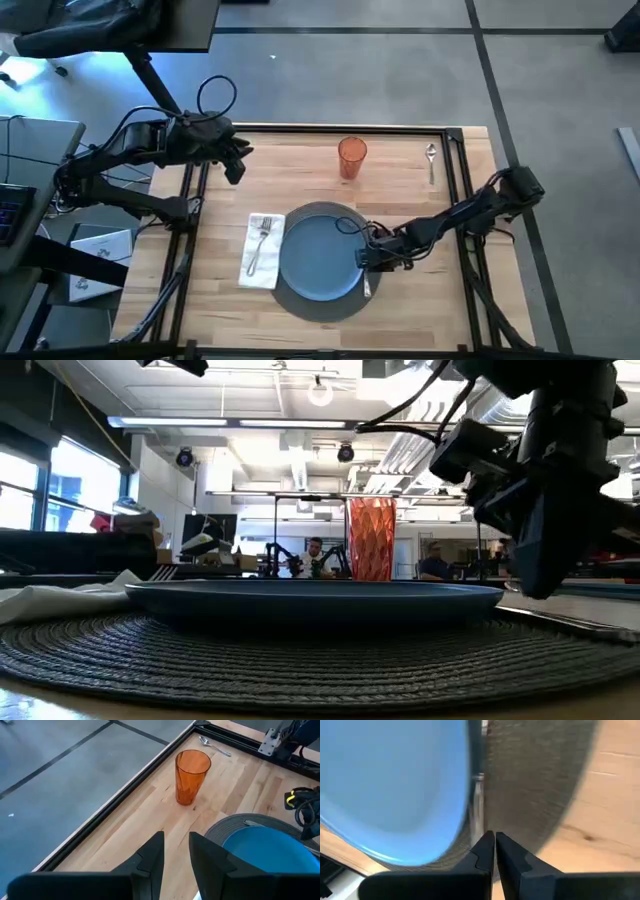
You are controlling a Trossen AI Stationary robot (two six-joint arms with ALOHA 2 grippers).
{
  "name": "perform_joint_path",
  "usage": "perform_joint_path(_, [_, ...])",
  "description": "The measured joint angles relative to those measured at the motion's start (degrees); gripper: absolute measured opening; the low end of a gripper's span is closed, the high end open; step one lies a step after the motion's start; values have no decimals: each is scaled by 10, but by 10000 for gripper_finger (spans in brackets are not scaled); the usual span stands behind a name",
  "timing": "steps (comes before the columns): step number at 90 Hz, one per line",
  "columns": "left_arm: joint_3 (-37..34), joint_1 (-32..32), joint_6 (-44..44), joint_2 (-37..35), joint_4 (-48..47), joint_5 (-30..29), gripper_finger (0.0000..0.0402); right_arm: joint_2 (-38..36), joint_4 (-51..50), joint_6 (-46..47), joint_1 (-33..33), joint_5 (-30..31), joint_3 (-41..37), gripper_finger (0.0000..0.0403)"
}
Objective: Set table place
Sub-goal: Put the silver spoon on the gray mat
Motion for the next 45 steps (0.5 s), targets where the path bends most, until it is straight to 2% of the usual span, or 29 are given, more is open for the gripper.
perform_joint_path(13, [0,0,0,0,0,0,76,-87,-104,-10,-26,27,0,0])
perform_joint_path(23, [0,0,0,0,0,0,76,-168,-209,-50,-81,52,0,0])
perform_joint_path(35, [0,0,-17,0,0,0,76,-243,-314,-171,-199,58,0,0])
perform_joint_path(45, [0,0,-39,0,0,-5,76,-266,-377,-298,-330,61,0,0])
